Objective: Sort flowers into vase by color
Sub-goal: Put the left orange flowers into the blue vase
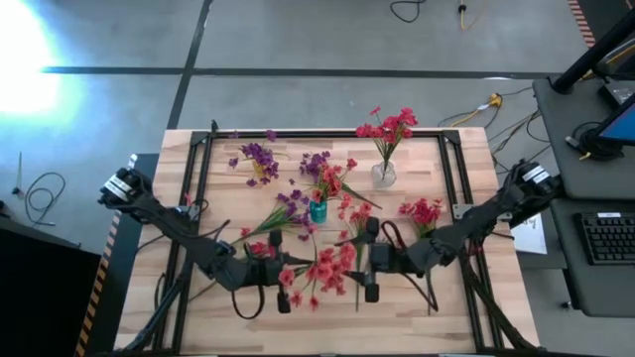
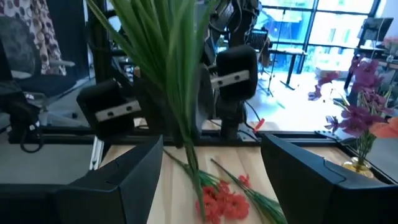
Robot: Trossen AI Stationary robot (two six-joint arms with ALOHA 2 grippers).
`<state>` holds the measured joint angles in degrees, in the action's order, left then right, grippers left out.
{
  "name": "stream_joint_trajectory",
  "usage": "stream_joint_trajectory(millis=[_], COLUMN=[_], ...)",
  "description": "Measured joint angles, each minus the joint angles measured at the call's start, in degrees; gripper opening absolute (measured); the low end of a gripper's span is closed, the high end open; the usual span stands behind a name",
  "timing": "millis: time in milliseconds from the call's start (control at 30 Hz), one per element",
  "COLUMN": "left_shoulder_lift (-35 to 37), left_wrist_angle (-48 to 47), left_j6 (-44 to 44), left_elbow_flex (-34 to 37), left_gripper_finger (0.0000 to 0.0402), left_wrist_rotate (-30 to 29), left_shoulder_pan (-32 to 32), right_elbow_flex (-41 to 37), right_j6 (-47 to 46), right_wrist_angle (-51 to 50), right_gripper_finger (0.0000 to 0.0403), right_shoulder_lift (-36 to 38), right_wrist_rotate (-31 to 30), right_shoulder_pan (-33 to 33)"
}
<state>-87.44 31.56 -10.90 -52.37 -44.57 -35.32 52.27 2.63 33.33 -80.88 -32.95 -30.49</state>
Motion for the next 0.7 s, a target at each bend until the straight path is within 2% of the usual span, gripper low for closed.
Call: stream_joint_trajectory(millis=[700], left_shoulder_lift=[-6.48], left_wrist_angle=[9.47], left_j6=[0.13], left_elbow_flex=[-1.44], left_gripper_finger=[0.0], left_wrist_rotate=[0.77], left_shoulder_pan=[4.41], right_elbow_flex=[1.03], right_j6=[-1.61], right_wrist_angle=[1.58], right_gripper_finger=[0.0265], right_shoulder_lift=[-0.67], right_wrist_rotate=[1.51], right_shoulder_pan=[1.53])
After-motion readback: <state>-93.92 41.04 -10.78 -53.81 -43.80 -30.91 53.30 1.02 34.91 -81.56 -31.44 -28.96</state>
